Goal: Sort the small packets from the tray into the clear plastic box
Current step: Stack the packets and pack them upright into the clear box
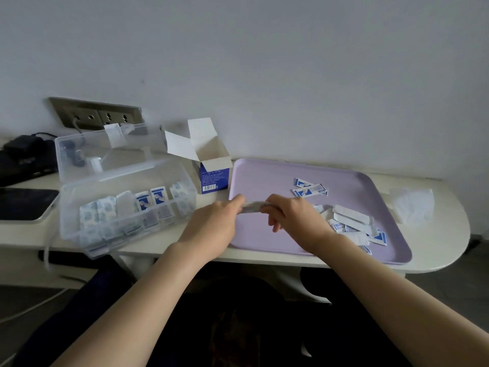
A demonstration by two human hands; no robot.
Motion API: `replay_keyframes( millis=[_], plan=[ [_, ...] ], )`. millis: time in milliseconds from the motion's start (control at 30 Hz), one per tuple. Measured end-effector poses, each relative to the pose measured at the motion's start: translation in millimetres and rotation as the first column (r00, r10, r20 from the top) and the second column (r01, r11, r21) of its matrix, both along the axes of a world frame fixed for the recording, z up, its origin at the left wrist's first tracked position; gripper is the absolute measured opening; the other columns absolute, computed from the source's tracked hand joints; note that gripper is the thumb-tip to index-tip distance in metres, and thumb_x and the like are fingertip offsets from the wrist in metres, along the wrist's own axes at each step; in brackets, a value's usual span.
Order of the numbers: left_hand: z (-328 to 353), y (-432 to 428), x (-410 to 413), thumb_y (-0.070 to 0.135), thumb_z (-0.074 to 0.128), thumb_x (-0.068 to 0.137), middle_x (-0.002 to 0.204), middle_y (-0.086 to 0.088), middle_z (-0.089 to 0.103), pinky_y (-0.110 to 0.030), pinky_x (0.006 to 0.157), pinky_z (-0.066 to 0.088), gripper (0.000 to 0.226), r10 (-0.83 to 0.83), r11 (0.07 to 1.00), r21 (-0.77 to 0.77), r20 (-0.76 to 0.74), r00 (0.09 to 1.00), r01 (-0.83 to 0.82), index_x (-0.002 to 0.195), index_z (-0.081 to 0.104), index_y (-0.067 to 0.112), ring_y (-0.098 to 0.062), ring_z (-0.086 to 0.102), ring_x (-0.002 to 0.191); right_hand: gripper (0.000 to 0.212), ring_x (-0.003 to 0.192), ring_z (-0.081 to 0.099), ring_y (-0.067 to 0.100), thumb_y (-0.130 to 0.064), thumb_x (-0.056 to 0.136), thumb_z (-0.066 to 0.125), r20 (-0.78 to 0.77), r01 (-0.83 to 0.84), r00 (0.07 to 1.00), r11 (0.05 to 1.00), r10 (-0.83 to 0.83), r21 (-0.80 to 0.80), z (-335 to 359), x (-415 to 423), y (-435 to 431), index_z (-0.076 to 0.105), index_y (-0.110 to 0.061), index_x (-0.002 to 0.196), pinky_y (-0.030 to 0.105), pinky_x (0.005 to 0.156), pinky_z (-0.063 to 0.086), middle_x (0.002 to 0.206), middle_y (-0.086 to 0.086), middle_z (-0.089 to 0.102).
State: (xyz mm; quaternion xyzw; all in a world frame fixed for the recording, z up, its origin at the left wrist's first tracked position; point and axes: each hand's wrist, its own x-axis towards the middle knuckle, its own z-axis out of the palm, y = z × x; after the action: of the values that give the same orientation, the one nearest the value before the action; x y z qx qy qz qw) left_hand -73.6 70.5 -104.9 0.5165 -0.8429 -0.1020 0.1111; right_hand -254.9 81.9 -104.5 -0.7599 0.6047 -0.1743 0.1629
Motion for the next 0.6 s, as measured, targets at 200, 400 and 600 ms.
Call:
replay_keyframes(
  millis=[200, 400, 600],
  plan=[
    [12.1, 7.9, 22.2, 0.002, 0.035, 0.093, 0.083, 0.004, 0.043, -0.023, 0.044, 0.019, 0.023, 0.029, 0.999, -0.015, 0.021, 0.999, -0.029, 0.095, 0.031, 0.024, -0.008, 0.035, 0.050, 0.017, 0.089, 0.056, 0.028, -0.020, 0.099, 0.041, -0.286, -0.189, 0.945, 0.978, 0.156, -0.092, -15.3, 18.0, 2.6, 0.056, -0.012, 0.102, 0.032, 0.064, 0.037, 0.099, 0.005, 0.060],
    [18.7, 13.0, 40.7, 0.009, 0.036, 0.099, 0.064, 0.005, 0.032, -0.026, 0.043, 0.018, 0.013, 0.064, 0.995, -0.070, -0.060, 0.996, -0.068, 0.096, 0.031, 0.022, -0.013, 0.037, 0.048, 0.024, 0.084, 0.055, 0.026, -0.024, 0.097, 0.045, -0.091, -0.180, 0.982, 0.972, 0.167, -0.150, -13.2, 40.3, 4.5, 0.062, -0.011, 0.108, 0.030, 0.064, 0.037, 0.093, 0.007, 0.063],
    [25.8, 16.1, 57.4, 0.016, 0.035, 0.100, 0.059, 0.006, 0.035, -0.024, 0.041, 0.016, 0.004, 0.110, 0.989, -0.079, -0.180, 0.978, -0.126, 0.102, 0.034, 0.020, -0.015, 0.036, 0.046, 0.026, 0.080, 0.060, 0.027, -0.010, 0.096, 0.041, -0.017, -0.146, 0.989, 0.968, 0.146, -0.204, -1.3, 64.3, 6.8, 0.050, -0.016, 0.120, 0.033, 0.065, 0.044, 0.092, -0.001, 0.065]
  ],
)
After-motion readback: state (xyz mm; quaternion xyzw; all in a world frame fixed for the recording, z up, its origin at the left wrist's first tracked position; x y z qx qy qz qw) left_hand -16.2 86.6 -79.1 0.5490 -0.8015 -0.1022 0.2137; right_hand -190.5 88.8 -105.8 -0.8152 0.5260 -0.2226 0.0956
